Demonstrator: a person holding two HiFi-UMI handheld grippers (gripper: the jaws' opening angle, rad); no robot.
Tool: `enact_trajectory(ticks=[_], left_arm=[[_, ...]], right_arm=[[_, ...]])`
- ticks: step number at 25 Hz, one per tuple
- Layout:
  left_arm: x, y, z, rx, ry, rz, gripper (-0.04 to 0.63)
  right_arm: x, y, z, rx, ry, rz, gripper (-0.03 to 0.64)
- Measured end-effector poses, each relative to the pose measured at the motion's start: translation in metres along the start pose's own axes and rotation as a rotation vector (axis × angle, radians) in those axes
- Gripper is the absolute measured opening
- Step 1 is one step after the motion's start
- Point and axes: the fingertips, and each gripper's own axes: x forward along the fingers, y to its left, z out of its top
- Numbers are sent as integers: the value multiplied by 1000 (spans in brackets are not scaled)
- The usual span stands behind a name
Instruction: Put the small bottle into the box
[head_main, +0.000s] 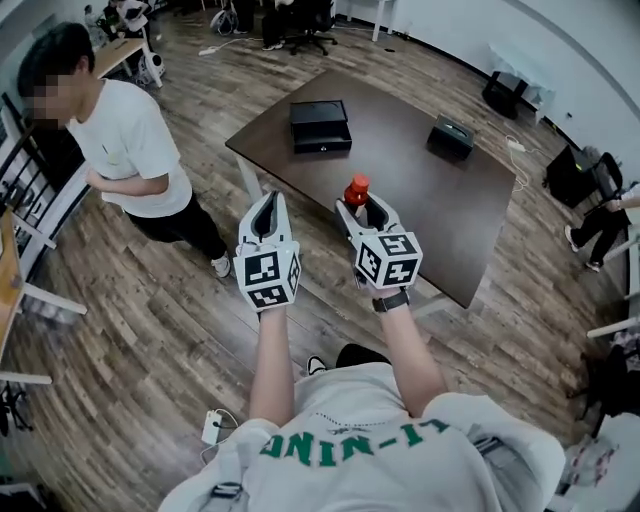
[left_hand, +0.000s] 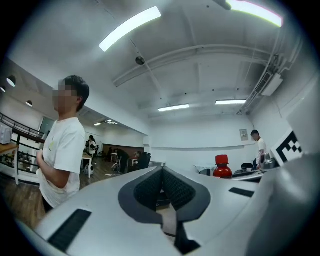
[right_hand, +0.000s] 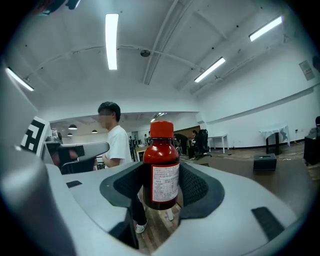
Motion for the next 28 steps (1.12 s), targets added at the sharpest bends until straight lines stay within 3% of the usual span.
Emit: enact_trajectory(ticks=[10,16,23,28], left_arm=[[67,7,-30,-42,31,-34,14],[163,33,-36,2,75,15,14],[298,40,-22,20,78,20,14],[373,38,-42,46,122,23,14]], right_arm=[[58,-43,-19,24,74,-11,227],[149,-86,-6,76,82,31,227],[261,-150,39,69,82,102,227],[326,-198,35,133,108,167,227]])
